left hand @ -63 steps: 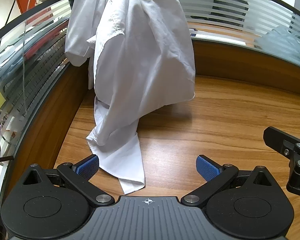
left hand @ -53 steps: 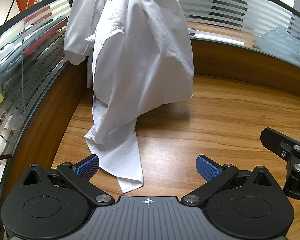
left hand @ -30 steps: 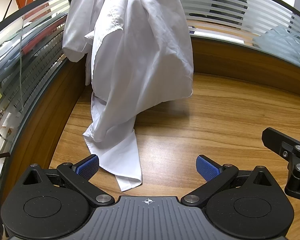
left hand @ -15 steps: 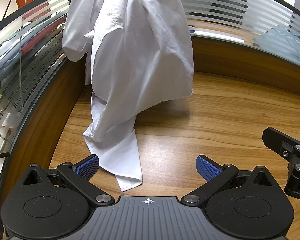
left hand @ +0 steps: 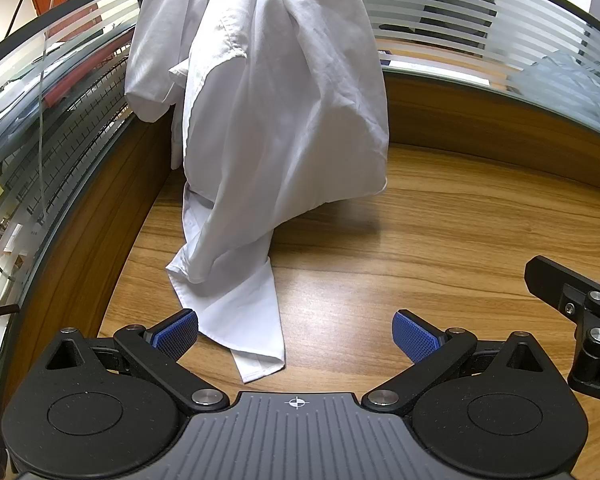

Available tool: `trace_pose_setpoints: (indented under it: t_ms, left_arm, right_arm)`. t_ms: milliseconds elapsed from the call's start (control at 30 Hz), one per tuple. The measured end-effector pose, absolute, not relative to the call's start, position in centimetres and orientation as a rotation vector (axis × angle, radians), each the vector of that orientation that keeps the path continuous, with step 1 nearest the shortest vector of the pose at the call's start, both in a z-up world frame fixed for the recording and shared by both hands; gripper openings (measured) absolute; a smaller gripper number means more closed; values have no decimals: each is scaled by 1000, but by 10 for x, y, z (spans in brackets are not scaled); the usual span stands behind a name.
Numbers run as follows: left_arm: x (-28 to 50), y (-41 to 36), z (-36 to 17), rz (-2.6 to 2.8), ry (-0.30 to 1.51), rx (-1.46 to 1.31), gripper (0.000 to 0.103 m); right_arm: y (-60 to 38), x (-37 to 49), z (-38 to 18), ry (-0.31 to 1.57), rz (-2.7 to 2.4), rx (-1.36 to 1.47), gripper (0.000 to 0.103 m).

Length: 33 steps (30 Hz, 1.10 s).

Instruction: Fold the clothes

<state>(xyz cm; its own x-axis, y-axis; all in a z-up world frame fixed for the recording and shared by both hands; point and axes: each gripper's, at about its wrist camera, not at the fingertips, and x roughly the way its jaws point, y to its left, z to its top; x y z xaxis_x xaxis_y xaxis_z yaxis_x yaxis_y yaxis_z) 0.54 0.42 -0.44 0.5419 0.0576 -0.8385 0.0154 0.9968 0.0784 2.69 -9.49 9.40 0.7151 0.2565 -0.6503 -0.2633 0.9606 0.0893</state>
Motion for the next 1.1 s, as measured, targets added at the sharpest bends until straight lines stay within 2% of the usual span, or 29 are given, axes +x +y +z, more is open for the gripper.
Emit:
trace_pose_setpoints:
  t_ms: [600, 1100]
  left_arm:
    - [8, 21, -10, 38, 1008, 25, 103]
    - [45, 57, -36, 14, 966, 98, 103]
  right_arm:
    - [-86, 33, 96, 703, 319, -57, 103]
    - [-26, 134, 124, 631, 487, -124, 103]
